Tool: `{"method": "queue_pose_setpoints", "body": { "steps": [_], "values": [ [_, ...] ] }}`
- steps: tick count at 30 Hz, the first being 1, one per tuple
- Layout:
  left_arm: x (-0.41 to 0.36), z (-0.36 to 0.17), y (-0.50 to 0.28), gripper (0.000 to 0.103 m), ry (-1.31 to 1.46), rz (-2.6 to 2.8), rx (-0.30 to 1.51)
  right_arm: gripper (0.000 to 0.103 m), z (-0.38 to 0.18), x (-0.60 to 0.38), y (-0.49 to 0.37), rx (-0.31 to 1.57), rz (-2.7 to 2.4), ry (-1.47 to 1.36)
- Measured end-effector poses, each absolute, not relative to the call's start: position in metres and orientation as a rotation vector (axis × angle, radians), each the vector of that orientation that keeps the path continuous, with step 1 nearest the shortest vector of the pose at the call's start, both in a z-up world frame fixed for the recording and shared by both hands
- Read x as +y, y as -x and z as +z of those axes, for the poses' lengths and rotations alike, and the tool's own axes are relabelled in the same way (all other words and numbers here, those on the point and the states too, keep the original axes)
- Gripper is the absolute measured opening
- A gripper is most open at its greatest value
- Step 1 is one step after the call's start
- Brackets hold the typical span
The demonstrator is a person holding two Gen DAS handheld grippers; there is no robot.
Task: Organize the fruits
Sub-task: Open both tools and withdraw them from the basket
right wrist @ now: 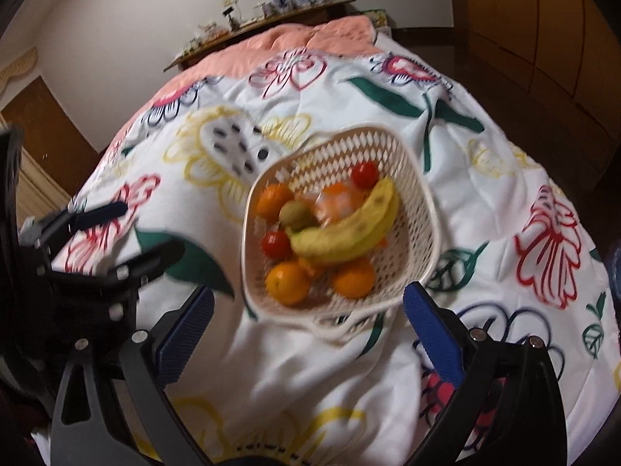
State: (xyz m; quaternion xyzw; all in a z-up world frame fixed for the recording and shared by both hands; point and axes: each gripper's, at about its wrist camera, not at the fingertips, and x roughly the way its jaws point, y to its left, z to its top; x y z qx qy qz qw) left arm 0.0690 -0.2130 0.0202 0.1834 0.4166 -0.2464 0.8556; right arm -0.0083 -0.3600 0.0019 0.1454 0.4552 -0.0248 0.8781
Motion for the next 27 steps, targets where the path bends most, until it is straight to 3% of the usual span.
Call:
{"method": "queue_pose_setpoints", "body": {
  "steps": [27],
  "values": [
    [-0.207,0.014,-0.039,0.096,-0.504,-0.464,0.799,0.097,-0.022,-0.336,0.042,1.027,-0.032,-0.229]
  ]
}}
